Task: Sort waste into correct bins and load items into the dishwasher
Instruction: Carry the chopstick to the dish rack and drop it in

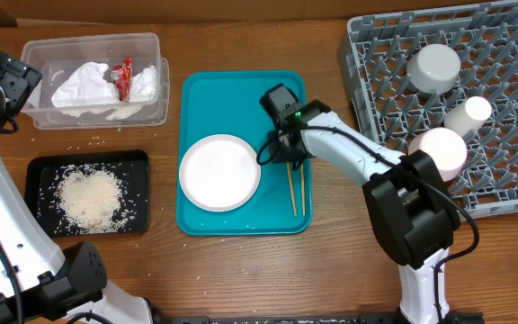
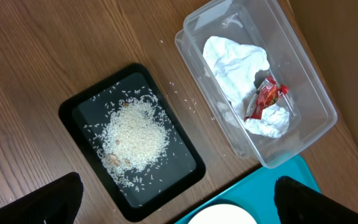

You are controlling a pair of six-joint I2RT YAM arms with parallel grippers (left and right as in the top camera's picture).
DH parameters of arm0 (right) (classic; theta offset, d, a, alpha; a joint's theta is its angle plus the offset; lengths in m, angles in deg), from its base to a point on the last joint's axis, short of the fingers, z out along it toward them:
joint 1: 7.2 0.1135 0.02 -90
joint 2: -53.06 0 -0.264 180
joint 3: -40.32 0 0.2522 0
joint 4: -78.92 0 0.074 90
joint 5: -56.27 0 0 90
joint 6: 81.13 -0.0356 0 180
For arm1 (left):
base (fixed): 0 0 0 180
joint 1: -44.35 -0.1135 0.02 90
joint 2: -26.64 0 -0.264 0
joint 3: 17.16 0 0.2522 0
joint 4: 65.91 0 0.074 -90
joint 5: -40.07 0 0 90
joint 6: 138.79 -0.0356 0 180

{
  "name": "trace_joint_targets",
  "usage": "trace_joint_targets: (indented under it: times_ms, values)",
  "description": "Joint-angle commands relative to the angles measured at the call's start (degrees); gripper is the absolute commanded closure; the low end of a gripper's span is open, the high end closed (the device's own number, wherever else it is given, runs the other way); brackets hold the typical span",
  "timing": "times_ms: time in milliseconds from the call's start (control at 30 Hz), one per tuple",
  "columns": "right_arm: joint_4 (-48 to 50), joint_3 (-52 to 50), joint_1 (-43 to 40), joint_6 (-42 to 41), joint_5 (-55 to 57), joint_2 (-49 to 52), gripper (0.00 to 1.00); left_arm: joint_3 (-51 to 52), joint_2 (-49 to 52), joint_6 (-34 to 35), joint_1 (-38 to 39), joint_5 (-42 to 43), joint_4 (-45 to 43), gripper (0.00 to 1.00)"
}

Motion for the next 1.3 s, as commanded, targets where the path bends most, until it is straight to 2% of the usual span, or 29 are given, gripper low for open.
trace_joint_targets:
  times_ms: [0,133,367,500,667,767,933,1133,1267]
  values:
    - [-2.6,7.8,-1.2,-0.2,-0.7,-0.9,0.96,0.3,0.6,0.8,0.1,-0.2,0.1,0.0]
    - [-10.7,18.9,-4.8,0.7,4.4,-2.9,0.96,0.3,0.6,0.8,0.1,-0.2,0.1,0.0]
    - [-18.9,33.7,-16.5,13.2,5.6,-4.0,0.96,0.3,0.6,0.8,0.1,-0.2,0.1,0.0]
    - [-18.9,34.0,-24.2,20.5,0.4,-3.7,0.96,0.3,0.6,0.8,0.1,-0.2,0.1,0.0]
    - [-18.7,34.0,-31.0,24.4,-7.3,-1.8,0.96,0.3,0.6,0.8,0.1,-0.2,0.1,0.0]
    - [-18.4,33.9,-32.9,28.0,-12.4,-0.7,0.96,0.3,0.6,0.8,0.1,-0.2,0.1,0.0]
    - [-17.1,32.6,-33.4,28.6,-12.8,0.2,0.94,0.3,0.6,0.8,0.1,-0.2,0.1,0.0]
    - [-15.7,30.7,-33.3,28.5,-12.8,1.4,0.71,0.3,0.6,0.8,0.1,-0.2,0.1,0.0]
    - [-16.0,30.3,-33.3,28.3,-12.8,1.9,0.69,0.3,0.6,0.8,0.1,-0.2,0.1,0.0]
